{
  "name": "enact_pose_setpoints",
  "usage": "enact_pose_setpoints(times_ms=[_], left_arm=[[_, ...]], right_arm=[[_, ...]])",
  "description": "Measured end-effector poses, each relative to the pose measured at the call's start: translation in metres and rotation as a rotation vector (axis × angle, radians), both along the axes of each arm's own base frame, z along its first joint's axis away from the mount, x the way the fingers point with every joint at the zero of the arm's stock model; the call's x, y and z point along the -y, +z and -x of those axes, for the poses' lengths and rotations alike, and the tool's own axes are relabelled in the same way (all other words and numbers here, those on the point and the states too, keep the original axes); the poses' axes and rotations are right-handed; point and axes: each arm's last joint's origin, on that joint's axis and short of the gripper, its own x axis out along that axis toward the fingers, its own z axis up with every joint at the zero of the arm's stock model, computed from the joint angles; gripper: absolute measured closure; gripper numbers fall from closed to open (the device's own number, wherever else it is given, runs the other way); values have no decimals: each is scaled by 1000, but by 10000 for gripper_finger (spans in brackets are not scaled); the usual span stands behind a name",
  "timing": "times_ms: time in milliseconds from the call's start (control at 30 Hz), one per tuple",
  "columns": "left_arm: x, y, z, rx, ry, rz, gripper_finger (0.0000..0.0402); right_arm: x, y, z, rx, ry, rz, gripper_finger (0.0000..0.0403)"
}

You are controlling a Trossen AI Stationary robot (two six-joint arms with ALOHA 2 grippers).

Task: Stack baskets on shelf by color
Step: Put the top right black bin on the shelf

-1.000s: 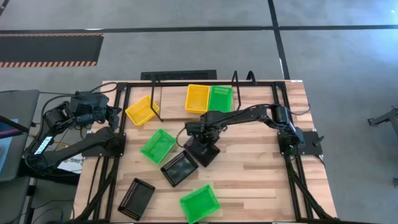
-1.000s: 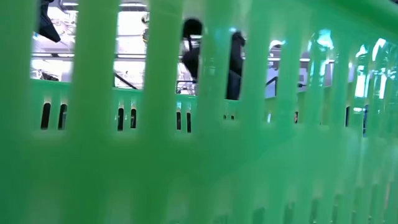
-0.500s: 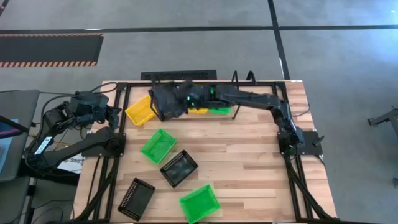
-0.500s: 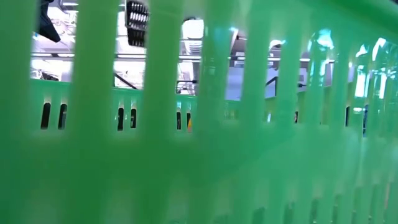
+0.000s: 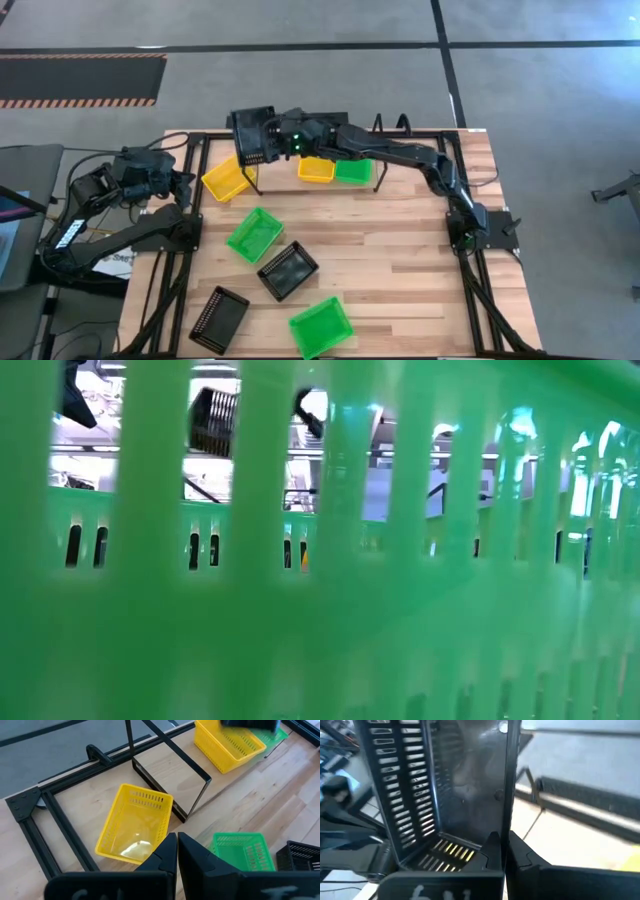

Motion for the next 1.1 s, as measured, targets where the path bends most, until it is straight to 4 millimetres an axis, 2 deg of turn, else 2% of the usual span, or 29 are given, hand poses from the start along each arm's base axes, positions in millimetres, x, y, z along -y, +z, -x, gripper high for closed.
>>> enact_pose_setpoints(times_ms=[233,400,500,733,1100], left_arm=[[0,0,0,-8,-10,-8,401],[0,0,0,-15,-16,-11,401],[0,0,0,-15,-16,-11,401],[0,0,0,-16,-17,-11,401],[0,0,0,-15,-16,-11,401]], right_arm=[[2,-52,-22,-62,-21,-143,400],[5,-76,-25,-151,-21,-219,400],[8,-76,-21,-175,-40,-225,400],[15,-59,-8,-192,-75,-197,400],[28,-67,0,-271,-118,-222,400]])
